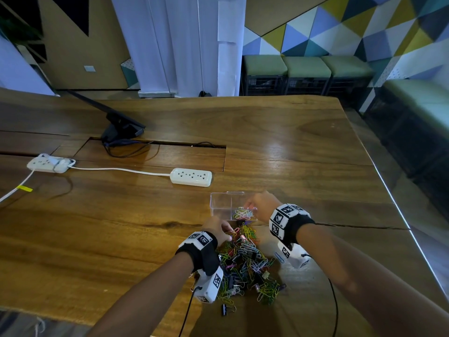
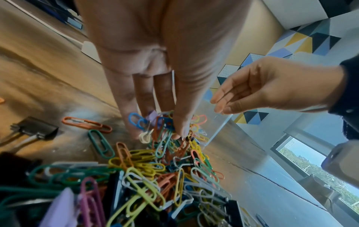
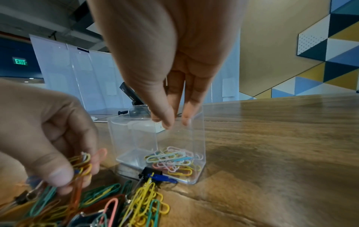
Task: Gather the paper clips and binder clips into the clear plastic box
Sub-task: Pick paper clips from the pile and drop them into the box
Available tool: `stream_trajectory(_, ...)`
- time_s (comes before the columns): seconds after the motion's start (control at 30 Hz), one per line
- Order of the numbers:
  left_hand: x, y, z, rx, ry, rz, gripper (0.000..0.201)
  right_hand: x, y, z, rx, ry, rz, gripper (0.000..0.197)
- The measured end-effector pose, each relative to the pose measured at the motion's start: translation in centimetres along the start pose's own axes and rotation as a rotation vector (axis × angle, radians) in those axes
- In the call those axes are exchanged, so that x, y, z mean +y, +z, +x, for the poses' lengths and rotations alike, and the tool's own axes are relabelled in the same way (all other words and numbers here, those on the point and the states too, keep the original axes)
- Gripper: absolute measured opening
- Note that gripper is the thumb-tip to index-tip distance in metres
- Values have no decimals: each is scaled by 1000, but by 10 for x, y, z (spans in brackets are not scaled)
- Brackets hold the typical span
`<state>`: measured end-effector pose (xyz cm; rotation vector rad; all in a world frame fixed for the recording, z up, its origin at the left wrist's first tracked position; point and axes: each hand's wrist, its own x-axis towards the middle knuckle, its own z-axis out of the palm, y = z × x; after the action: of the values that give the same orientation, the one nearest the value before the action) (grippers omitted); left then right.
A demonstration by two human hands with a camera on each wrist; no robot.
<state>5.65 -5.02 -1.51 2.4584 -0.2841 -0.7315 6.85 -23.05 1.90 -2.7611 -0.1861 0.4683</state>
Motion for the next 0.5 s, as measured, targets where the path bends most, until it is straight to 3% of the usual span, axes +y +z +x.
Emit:
stream_trajectory(0.3,14,-19,5,71,7,-153,29,7,-2,-9,34,-19,-31,35)
stream_trajectory(0.5,41,-40,18,139,95,-149,25,21,9,-27,253,10,49,23)
